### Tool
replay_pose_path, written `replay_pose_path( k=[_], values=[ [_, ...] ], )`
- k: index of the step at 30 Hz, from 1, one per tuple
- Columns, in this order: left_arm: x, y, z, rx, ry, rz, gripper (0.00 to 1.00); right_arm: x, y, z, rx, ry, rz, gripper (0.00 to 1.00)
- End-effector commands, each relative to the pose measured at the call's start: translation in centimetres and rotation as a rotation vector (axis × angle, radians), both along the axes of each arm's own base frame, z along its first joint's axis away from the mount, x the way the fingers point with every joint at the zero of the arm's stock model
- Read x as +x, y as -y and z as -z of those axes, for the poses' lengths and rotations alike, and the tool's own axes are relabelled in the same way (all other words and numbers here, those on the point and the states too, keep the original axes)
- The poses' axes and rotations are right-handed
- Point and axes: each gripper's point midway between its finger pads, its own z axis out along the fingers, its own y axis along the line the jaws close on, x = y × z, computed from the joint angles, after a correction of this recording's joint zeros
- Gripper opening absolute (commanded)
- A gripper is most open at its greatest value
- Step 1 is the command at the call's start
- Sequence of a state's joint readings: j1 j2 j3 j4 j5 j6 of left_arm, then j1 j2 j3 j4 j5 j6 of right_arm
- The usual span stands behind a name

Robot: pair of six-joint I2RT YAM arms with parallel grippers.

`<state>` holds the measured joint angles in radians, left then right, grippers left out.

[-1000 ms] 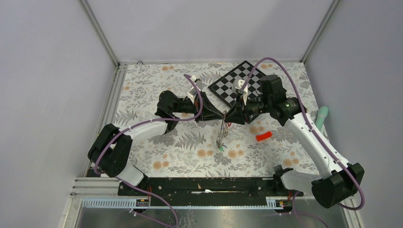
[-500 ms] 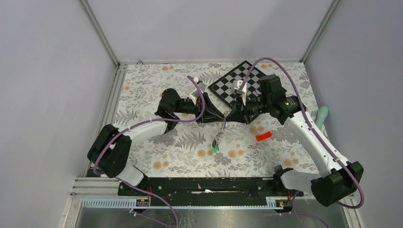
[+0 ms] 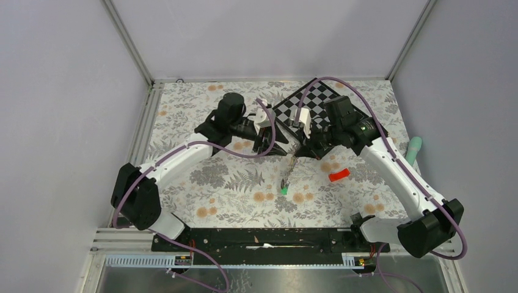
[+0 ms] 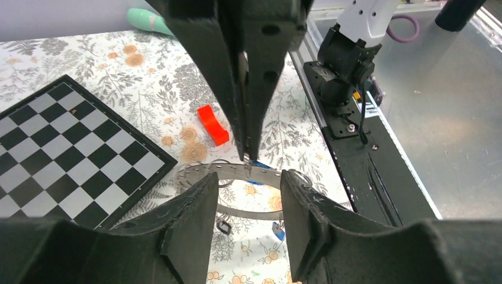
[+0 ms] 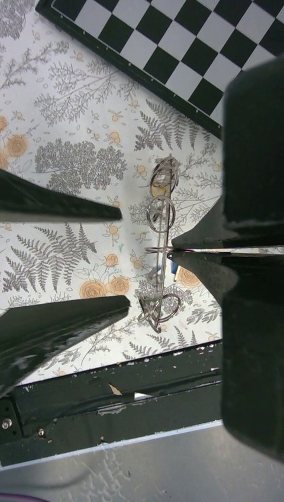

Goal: Put the keys on the keyring

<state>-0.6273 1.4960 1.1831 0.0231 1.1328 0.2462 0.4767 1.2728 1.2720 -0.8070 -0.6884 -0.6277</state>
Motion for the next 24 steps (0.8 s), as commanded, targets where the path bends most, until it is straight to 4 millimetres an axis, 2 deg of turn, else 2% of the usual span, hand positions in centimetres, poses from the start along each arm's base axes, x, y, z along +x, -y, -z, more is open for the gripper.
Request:
replay_pose_path(
  k=[1,7,24],
  values=[
    [-0.9,0.8,0.1,-0.003,0.074,0.068,0.46,0.6,-0.5,-2.7,0.023,0.088,-0.014,0.00],
    [-1.0,2.2,0.6,0.008,0.054,0.091,0.41,0.4,-0.5,-2.2,0.023,0.076,-0.018,0.00],
    [-0.7,2.5,0.4,0.005,0.031,0.075,0.24,-0.5,-0.4,-1.6,0.031,0.061,-0.034,0.00]
  ],
)
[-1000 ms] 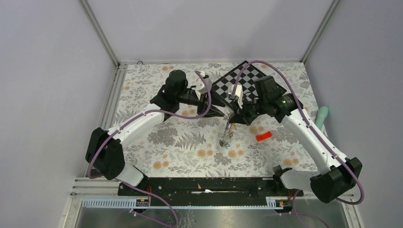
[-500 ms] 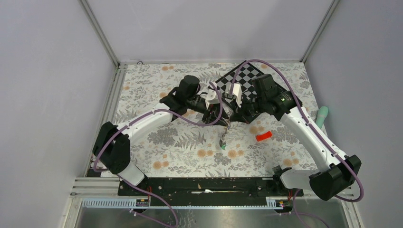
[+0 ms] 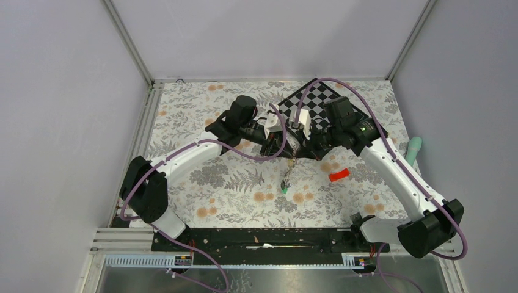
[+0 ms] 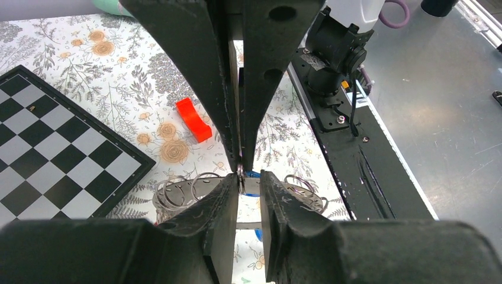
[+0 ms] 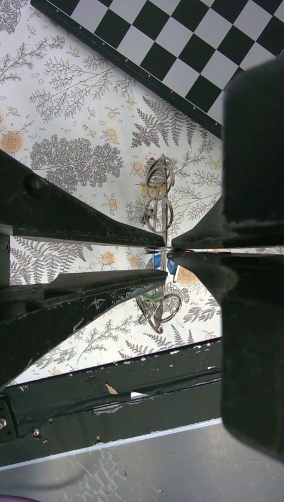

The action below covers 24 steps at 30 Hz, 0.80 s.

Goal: Put the keys on the keyring

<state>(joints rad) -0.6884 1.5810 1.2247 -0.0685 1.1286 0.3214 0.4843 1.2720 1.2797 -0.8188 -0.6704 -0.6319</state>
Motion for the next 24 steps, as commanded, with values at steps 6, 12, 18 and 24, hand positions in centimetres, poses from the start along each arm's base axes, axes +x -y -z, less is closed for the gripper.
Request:
replay_pose_path(
  k=[6,12,18,24],
  values=[
    [0.3,0.6,-2.2,-0.066,0.049,0.010,0.20,-0.4,-0.7,-1.7,0.055,0.049,-0.036,0.00],
    [0.3,0.7,-1.9,-0.071,0.024,0.010,0.08,-0.4,-0.8,-1.5,0.061,0.042,-0.036,0.00],
    [0.0,0.7,-2.4,-0.095,-0.017,0.002,0.00,-0.6,-0.7,-1.1,0.066,0.042,-0.024,0.05],
    [-0.6,-0.3,-3.7,-0.173,-0.108,-0.024,0.00,-0.5,0.1,-2.1,0.118,0.071,0.015,0.37]
  ],
)
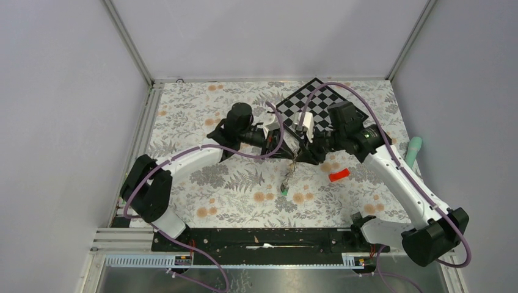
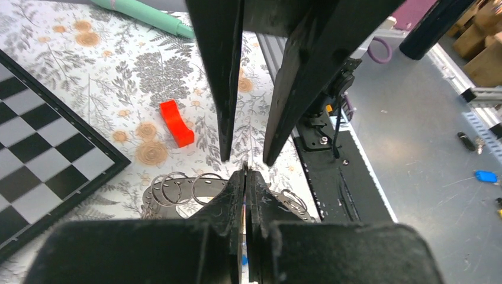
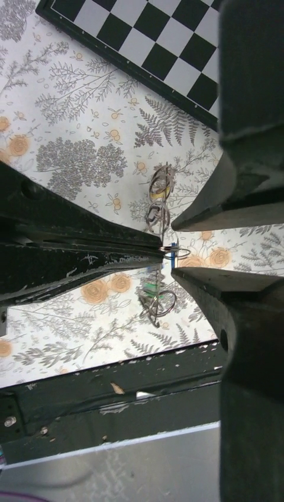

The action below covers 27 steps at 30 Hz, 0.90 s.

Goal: Put the keys on the keyring

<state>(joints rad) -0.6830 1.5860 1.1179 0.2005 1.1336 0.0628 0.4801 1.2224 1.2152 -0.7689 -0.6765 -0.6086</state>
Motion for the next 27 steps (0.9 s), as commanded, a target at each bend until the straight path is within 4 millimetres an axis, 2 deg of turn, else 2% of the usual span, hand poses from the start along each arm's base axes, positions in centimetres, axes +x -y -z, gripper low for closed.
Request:
replay_pose_path(
  k=[1,8,16,23,27],
  values=[
    [-0.7,-0.7,-4.5,-0.154,0.014,0.002,0.00,-0.1,0.0,-2.7,0.112,0.062,0.006,0.40],
    [-1.2,-1.2,-4.9,-0.180,-0.018,-0.005,0.00,-1.1,0.2,-2.7,0.207,0.033,-0.014,0.48],
    [-1.5,-1.3,-5.7,-0.208,-0.045,-0.013,0.00,-1.1,-0.3,-2.1,0.238,0.005,-0.031,0.47],
    [-1.7,-1.4,-5.7,-0.210,-0.051,-0.009,0.00,-1.0,-0.5,-2.1,0.245,-0.004,-0.032,0.31],
    [-1.7,-1.4,-5.7,-0.213,-0.051,-0.006,0.00,-1.1,-0.5,-1.9,0.247,-0.015,-0.035,0.16]
  ],
)
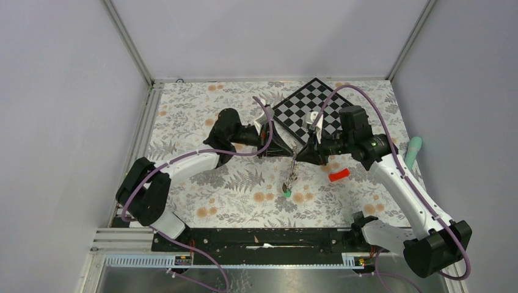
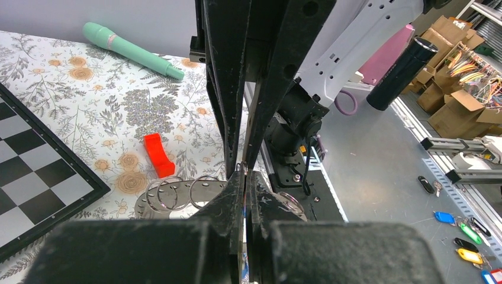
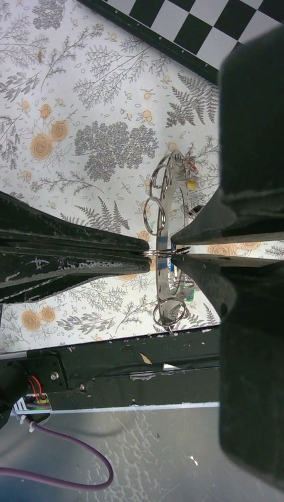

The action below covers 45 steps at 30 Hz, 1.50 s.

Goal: Put the keys on the keyring

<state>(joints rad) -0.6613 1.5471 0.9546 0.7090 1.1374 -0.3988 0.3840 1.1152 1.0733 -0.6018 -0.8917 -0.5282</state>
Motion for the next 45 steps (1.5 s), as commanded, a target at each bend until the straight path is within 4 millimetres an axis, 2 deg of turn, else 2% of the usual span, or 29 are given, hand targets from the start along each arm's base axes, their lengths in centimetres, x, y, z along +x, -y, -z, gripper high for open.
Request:
replay_pose_path(
  k=[1,3,6,10,22,28,32,38,45],
  values=[
    [-0.8,-0.5,-3.1,-0.087,0.099,0.015,0.00,-0.1,-0.4,-0.4,0.038,0.000,-0.024,0.13],
    [-0.9,-0.6,-3.2,-0.095,0.102,0.019,0.00,-0.1,-0.5,-0.2,0.038,-0.002,-0.025,0.06],
    [-1.2,-0.7,-3.4,-0.112,0.096,0.025,0.00,-0.2,-0.5,0.0,0.042,-0.010,-0.028,0.00],
    [-1.6,-0.9,-4.2,-0.158,0.072,0.030,0.00,-0.3,-0.8,0.3,0.058,-0.032,-0.036,0.00],
    [-1.5,-0.9,-4.4,-0.213,0.016,0.011,0.00,-1.0,-1.7,0.4,0.127,-0.095,-0.090,0.01],
    [-1.7,-1.1,-4.0,-0.205,0.012,0.008,0.00,-1.0,-1.7,-0.1,0.129,-0.078,-0.087,0.21],
    [-1.7,-1.1,-3.7,-0.200,0.010,0.004,0.00,-0.8,-1.2,-1.3,0.111,-0.022,-0.076,0.31],
    [-1.6,-1.1,-3.6,-0.190,0.000,-0.004,0.00,-0.8,-0.6,-3.0,0.107,0.044,-0.072,0.35],
    [-1.5,-1.1,-3.5,-0.180,-0.012,-0.011,0.00,-0.7,-1.1,-4.3,0.137,0.046,-0.094,0.36]
  ],
)
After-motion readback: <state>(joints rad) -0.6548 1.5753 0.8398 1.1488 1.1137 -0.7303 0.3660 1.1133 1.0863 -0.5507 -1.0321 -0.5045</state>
